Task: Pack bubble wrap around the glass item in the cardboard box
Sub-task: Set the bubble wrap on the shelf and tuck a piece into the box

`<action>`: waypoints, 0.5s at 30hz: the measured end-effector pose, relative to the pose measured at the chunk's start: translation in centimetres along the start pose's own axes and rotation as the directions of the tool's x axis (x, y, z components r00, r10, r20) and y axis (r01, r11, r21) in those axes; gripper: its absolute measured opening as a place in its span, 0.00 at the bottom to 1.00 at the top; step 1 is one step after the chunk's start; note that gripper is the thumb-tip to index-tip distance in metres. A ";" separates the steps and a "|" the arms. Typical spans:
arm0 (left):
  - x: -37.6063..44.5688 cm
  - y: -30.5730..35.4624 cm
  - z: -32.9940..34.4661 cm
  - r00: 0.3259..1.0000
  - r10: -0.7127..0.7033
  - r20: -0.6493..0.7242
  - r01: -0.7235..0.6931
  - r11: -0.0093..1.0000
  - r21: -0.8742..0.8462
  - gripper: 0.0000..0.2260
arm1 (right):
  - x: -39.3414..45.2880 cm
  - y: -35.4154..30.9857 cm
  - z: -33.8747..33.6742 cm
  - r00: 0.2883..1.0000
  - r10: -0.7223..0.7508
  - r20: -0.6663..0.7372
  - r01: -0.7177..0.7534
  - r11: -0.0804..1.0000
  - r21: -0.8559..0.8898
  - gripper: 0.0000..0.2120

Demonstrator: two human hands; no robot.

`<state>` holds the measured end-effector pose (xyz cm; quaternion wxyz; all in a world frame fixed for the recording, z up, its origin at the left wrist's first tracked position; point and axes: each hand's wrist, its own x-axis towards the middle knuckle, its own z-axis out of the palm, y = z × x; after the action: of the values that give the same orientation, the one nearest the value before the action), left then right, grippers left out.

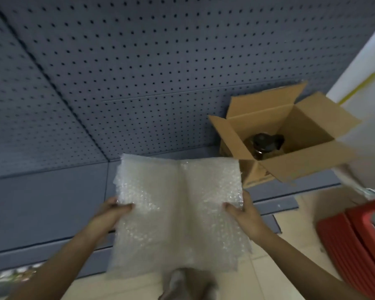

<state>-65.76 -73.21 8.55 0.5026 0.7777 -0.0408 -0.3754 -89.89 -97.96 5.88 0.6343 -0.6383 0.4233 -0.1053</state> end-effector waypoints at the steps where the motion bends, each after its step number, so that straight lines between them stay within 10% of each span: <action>1: 0.2 -0.1 -0.3 1.000 -0.002 -0.019 0.002 1.000 -0.020 0.11 | 0.9 -0.5 0.3 1.000 -0.007 0.027 0.007 1.000 0.001 0.28; 15: 8.6 2.0 -0.5 0.999 -0.040 -0.036 0.030 0.972 -0.232 0.10 | 10.9 -4.0 1.7 0.997 -0.014 -0.076 0.010 0.998 -0.062 0.26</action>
<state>-58.67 -77.58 5.66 0.5837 0.7219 0.0269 -0.3707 -80.41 -104.70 4.78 0.5969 -0.6556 0.4465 -0.1204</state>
